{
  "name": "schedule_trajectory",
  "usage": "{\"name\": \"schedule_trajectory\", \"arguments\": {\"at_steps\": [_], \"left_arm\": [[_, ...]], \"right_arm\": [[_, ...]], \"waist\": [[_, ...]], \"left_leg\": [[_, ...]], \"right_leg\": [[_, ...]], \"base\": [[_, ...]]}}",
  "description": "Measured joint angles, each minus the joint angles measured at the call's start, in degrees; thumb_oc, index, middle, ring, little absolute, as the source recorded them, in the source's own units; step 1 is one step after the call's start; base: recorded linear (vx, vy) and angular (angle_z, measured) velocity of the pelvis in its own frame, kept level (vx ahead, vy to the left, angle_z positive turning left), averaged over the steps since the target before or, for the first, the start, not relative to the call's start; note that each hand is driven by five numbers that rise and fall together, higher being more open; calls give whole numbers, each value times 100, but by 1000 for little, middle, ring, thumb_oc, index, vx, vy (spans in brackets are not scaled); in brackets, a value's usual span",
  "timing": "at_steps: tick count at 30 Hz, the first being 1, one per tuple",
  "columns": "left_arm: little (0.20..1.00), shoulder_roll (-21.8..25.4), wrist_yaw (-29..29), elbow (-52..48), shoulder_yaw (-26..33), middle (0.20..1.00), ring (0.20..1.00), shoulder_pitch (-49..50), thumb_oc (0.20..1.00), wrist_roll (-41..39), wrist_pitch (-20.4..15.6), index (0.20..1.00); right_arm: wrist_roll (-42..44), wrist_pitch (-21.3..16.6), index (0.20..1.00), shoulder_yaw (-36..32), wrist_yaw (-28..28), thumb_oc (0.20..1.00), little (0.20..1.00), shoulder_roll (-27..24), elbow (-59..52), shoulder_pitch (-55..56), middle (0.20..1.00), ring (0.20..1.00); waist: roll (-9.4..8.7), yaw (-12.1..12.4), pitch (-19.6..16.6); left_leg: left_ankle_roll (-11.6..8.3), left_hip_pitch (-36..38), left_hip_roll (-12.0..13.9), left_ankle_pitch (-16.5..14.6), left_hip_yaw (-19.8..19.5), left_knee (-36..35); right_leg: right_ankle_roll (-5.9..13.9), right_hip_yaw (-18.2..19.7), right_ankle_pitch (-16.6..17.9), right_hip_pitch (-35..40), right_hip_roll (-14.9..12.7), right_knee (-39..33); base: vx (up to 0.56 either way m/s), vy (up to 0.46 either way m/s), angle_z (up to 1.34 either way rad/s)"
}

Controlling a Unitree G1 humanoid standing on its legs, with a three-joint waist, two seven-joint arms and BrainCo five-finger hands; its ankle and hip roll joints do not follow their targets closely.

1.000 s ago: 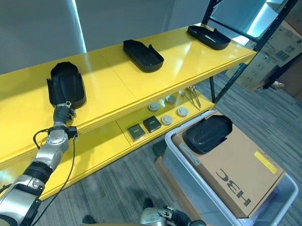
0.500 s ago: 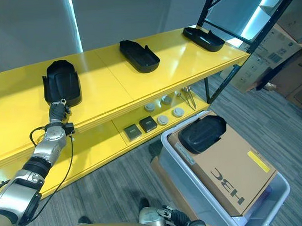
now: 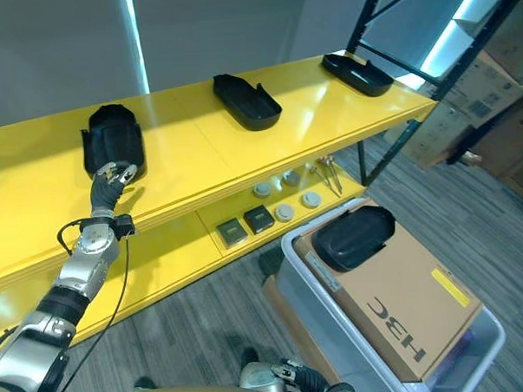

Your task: Move parts from the plastic box to the shelf.

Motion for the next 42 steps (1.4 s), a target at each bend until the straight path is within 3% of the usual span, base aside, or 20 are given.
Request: {"name": "schedule_trajectory", "arguments": {"at_steps": [2,3,6,8,10,16,21,24,26,27,29,31,32,34,35,37,40,42], "left_arm": [[1000,36,-311,-981,65,1000,1000,478,1000,-93,49,1000],[1000,69,-738,-1847,31,1000,1000,868,1000,-218,90,1000],[1000,114,-1405,-2735,29,1000,1000,1389,1000,-438,238,1000],[1000,260,-1745,-3147,37,1000,1000,1808,1000,-674,324,1000],[1000,390,-2091,-3337,75,1000,1000,2127,1000,-881,449,1000],[1000,933,-2885,-3486,354,1000,1000,2977,1000,-1368,735,1000],[1000,1090,-3305,-3485,484,1000,1000,3247,1000,-1420,776,1000],[1000,1151,-3593,-3472,700,1000,1000,3637,1000,-1521,770,1000],[1000,1149,-3626,-3454,693,1000,1000,3644,1000,-1585,767,1000],[1000,1146,-3563,-3408,675,1000,1000,3630,1000,-1563,750,1000],[1000,1137,-3407,-3151,629,1000,1000,3528,1000,-1551,767,1000],[1000,1031,-3110,-2791,458,1000,1000,3277,1000,-1550,889,1000],[1000,1001,-2986,-2728,394,1000,1000,3245,1000,-1547,947,1000],[1000,674,-2764,-2421,336,1000,1000,3171,1000,-1522,994,1000],[1000,555,-2643,-2212,343,1000,1000,3090,1000,-1522,1013,1000],[1000,386,-2426,-1880,203,1000,1000,2894,1000,-1457,1086,1000],[1000,224,-1939,-1351,-31,1000,1000,2647,1000,-1253,1126,1000],[1000,225,-1509,-642,-66,1000,1000,2484,1000,-664,1133,1000]], "right_arm": [[-7,59,1000,-121,-62,1000,1000,-15,-42,51,1000,1000],[-6,85,1000,-236,-138,1000,1000,-20,-49,152,1000,1000],[-8,217,1000,-275,-198,1000,1000,-134,-7,158,1000,1000],[-7,276,1000,-310,-246,1000,1000,-189,2,193,1000,1000],[-2,316,1000,-345,-330,1000,1000,-175,12,128,1000,1000],[378,295,1000,-661,-684,1000,1000,-46,94,57,1000,1000],[967,189,1000,-1017,-1062,1000,1000,192,293,82,1000,1000],[924,9,1000,-1138,-1332,1000,1000,217,546,85,1000,1000],[888,6,1000,-1180,-1375,1000,1000,138,851,-42,1000,1000],[860,15,1000,-1175,-1369,1000,1000,141,1131,-179,1000,1000],[706,74,1000,-1165,-1378,1000,1000,154,1586,-380,1000,1000],[642,47,1000,-1203,-1390,1000,1000,126,1794,-358,1000,1000],[565,20,1000,-1224,-1398,1000,1000,106,1831,-362,1000,1000],[442,19,1000,-1255,-1436,1000,1000,0,1907,-290,1000,1000],[443,22,1000,-1374,-1437,1000,1000,-1,1934,-278,1000,1000],[389,30,1000,-1389,-1457,1000,1000,-2,1986,-123,1000,1000],[118,6,1000,-1669,-1551,1000,1000,-55,2062,-85,1000,1000],[-19,-3,1000,-1662,-1560,1000,1000,-37,2061,-70,1000,1000]], "waist": [[113,127,-38],[193,229,-79],[364,567,-181],[415,640,-216],[461,815,-226],[442,1039,-201],[434,1066,-201],[575,1189,-173],[580,1296,-198],[535,1280,-220],[460,1267,-268],[454,1037,-306],[530,1016,-269],[895,976,-393],[925,879,-409],[730,664,-506],[866,594,-577],[536,440,-611]], "left_leg": [[28,13,-63,-4,-69,-9],[60,-2,-118,16,-176,-55],[80,-19,-252,17,-291,-119],[111,-12,-328,-1,-358,-189],[139,-38,-425,-1,-512,-187],[238,-121,-796,-64,-983,-195],[322,-176,-1064,-107,-888,-270],[601,0,-840,44,42,-554],[531,50,-637,-1,503,-554],[457,100,-568,1,687,-559],[325,194,-525,-41,859,-558],[106,181,-523,-169,555,-403],[77,149,-427,-204,381,-285],[20,172,-105,-239,375,-270],[-24,206,-11,-264,511,-202],[-259,233,29,-361,564,-85],[-286,242,506,-473,745,29],[-304,239,589,-502,775,340]], "right_leg": [[10,-65,3,73,-51,-11],[45,-168,-24,85,-107,-3],[101,-280,-50,111,-202,11],[132,-292,-98,99,-288,13],[134,-308,-95,99,-344,28],[235,-274,-146,-43,-664,264],[308,-457,-197,-243,-1013,330],[364,-1725,-245,-400,-1312,467],[411,-2329,-225,-671,-1473,1193],[439,-2422,-267,-678,-1499,1361],[468,-2443,-333,-664,-1477,1502],[300,-2291,-223,-736,-1223,1285],[292,-2147,-226,-746,-1015,1125],[254,-2127,-208,-728,-651,883],[207,-2091,-367,-862,-690,1222],[30,-1988,-544,-1120,-706,1548],[-95,-1989,-753,-1171,-200,1495],[-451,-1854,-995,-1479,-298,2065]], "base": [[-165,137,22],[-131,90,33],[-157,109,26],[-135,104,12],[-214,179,7],[-140,145,8],[-123,57,-20],[-180,-5,-104],[-78,-108,-134],[-32,-193,-125],[43,-161,-101],[89,-200,-81],[87,-173,-91],[142,-302,-134],[145,-286,-99],[132,-202,-47],[175,-260,-76],[118,-147,-67]]}}
